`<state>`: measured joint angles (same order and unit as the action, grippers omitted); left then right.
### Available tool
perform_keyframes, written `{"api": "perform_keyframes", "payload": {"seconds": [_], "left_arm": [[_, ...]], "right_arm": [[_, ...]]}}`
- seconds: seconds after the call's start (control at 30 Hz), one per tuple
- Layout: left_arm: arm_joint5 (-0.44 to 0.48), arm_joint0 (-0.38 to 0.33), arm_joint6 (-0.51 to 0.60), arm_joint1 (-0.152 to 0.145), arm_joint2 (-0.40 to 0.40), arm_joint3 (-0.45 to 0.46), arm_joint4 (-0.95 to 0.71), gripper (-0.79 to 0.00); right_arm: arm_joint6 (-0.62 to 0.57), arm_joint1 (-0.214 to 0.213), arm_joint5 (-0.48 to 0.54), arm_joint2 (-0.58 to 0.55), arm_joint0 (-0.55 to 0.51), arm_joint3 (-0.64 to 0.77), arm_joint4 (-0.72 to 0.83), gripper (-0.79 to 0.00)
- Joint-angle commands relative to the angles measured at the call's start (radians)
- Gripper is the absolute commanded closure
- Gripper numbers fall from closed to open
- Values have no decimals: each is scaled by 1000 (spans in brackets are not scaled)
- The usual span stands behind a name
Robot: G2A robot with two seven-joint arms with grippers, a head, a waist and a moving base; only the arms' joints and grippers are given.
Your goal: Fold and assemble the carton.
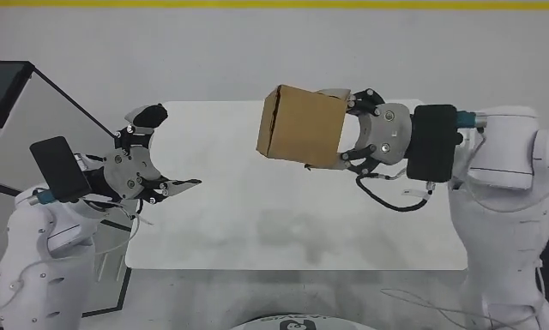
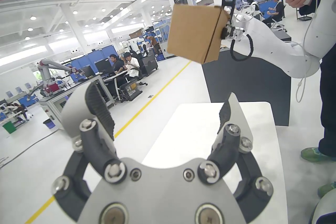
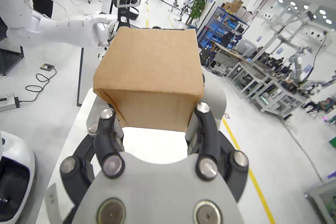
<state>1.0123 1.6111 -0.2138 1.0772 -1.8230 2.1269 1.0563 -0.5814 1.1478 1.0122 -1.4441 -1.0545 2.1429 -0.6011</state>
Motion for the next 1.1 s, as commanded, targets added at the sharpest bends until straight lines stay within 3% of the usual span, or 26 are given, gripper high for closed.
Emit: {"api": "perform_keyframes", "payload": {"seconds": [0.0,0.17,0.83,1.07], "left_arm": [[0,0,0,0,0,0,0,-785],[0,0,0,0,0,0,0,-785],[0,0,0,0,0,0,0,-785],[0,0,0,0,0,0,0,-785]], "right_arm": [[51,-3,0,-7,5,40,-84,0],[154,-14,0,-8,-7,81,-238,0],[156,-14,-3,-9,-8,84,-241,0],[218,-21,0,-30,7,181,-507,0]]}}
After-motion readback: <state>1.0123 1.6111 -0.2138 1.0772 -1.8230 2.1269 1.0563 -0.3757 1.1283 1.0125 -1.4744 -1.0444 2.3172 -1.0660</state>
